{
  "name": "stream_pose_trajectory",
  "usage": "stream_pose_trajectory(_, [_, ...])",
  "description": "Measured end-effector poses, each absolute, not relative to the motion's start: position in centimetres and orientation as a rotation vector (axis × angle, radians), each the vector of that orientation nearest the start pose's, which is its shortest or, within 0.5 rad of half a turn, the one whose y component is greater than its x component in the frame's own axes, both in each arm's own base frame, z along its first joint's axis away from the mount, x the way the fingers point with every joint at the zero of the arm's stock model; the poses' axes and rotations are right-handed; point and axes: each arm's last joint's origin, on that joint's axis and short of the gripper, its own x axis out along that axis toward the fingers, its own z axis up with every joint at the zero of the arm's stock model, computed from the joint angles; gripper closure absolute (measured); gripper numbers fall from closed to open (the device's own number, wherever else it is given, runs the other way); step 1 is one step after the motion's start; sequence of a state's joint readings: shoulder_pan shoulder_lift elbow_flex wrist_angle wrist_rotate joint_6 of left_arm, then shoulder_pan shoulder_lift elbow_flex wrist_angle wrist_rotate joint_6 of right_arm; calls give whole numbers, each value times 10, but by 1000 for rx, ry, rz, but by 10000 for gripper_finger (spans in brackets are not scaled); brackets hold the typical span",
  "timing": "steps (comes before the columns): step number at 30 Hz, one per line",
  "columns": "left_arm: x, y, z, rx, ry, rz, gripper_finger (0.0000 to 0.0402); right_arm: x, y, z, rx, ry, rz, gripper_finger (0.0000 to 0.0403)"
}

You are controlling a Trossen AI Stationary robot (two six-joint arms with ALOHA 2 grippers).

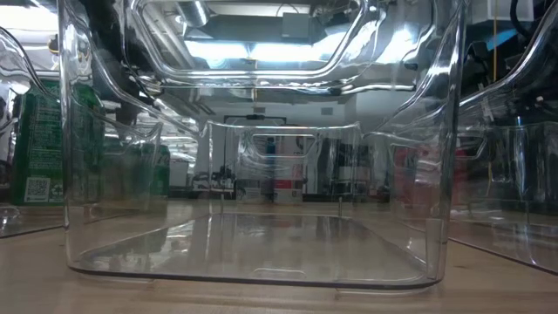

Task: Sort soda cans
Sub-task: Put the bottom left green soda can into the left transparent bin

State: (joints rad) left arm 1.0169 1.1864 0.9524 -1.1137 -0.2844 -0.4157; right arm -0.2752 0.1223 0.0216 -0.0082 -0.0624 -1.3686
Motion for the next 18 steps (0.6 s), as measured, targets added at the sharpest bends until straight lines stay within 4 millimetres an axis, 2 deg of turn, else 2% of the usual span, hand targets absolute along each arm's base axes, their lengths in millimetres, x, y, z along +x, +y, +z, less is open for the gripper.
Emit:
stream_pose_trajectory(12, [100,173,249,-887,1130,1312,66,100,-26,160,-1343,235,-103,125])
stream_pose_trajectory(18, [97,173,225,-888,1141,1313,66,100,-26,160,-1343,236,-103,125])
